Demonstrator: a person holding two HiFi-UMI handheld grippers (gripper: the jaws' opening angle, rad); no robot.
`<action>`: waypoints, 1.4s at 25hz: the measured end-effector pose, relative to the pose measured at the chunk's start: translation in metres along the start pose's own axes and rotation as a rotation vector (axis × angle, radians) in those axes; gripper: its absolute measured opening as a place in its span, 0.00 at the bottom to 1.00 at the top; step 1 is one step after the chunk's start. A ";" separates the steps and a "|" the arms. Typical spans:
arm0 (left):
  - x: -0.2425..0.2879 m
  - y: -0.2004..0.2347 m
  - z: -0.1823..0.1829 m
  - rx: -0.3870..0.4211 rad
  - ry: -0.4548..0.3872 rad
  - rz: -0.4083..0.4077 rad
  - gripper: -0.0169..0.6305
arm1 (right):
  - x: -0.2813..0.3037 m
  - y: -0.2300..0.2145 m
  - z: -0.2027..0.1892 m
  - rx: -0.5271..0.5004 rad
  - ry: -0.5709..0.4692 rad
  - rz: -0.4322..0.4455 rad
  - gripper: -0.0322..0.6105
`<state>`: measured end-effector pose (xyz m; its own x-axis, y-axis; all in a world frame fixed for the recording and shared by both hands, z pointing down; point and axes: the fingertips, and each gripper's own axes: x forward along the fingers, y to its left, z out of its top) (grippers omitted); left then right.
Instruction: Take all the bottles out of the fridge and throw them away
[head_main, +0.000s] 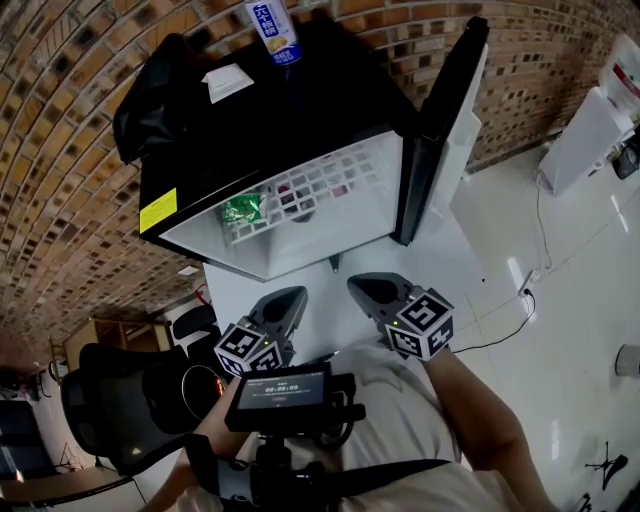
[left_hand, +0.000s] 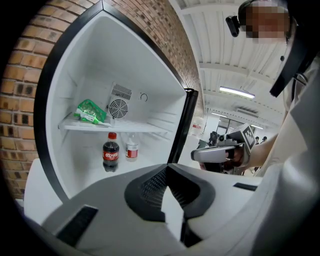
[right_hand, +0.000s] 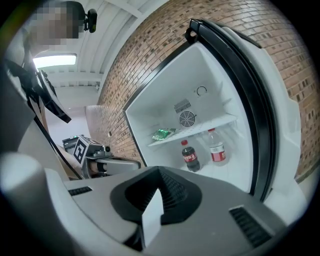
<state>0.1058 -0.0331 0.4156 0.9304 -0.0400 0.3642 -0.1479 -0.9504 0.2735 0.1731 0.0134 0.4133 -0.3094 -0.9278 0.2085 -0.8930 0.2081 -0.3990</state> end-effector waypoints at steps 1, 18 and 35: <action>-0.001 0.000 0.000 0.003 0.001 -0.001 0.04 | 0.001 0.002 0.000 0.001 -0.003 0.002 0.05; -0.007 0.023 -0.004 -0.065 -0.030 0.093 0.04 | 0.002 0.011 -0.015 0.018 0.002 -0.001 0.06; -0.006 0.036 0.025 0.152 -0.027 0.230 0.05 | 0.006 0.002 -0.018 0.032 0.012 0.038 0.05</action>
<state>0.1035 -0.0751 0.4016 0.8870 -0.2666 0.3772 -0.3065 -0.9506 0.0490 0.1640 0.0140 0.4299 -0.3467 -0.9156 0.2035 -0.8698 0.2327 -0.4350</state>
